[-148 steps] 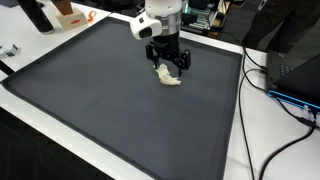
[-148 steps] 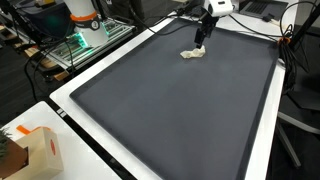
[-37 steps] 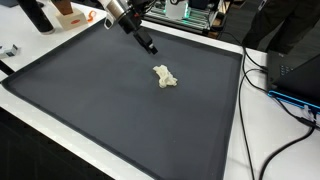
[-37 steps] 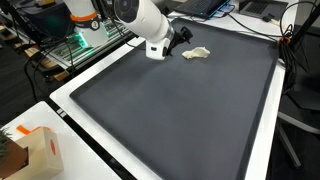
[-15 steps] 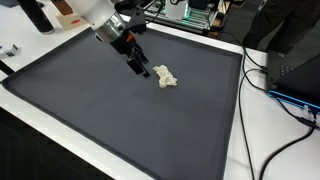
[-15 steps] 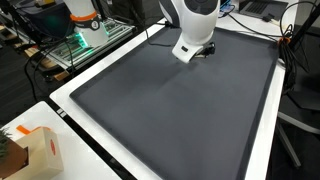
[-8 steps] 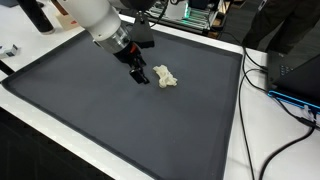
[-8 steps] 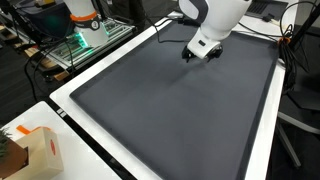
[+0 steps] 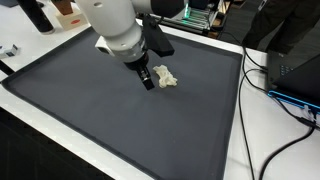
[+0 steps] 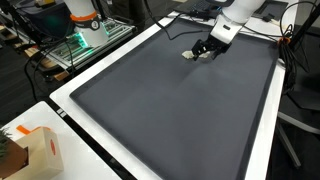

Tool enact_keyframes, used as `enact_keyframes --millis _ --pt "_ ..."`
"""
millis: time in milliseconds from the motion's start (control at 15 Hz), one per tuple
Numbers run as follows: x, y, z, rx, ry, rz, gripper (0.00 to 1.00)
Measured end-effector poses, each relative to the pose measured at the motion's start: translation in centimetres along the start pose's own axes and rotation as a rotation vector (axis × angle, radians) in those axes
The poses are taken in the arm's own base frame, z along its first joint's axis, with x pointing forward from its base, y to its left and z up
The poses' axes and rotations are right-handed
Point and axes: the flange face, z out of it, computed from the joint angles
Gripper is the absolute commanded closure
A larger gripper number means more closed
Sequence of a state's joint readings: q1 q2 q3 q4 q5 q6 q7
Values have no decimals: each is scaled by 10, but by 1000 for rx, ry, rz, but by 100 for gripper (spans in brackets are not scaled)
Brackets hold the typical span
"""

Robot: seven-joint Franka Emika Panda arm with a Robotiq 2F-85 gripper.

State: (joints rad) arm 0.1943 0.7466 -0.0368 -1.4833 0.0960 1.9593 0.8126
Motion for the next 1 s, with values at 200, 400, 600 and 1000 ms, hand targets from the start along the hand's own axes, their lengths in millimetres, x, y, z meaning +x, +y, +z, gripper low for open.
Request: enact_keyframes --millis 200,400,600,1000 --pt "-15 -23 -1 -77 79 -86 0" --pt "-31 -45 -2 -145 172 -177 0" --pt "-50 -64 -4 -215 265 -274 0" --pt "-88 -91 -1 -340 396 -477 0"
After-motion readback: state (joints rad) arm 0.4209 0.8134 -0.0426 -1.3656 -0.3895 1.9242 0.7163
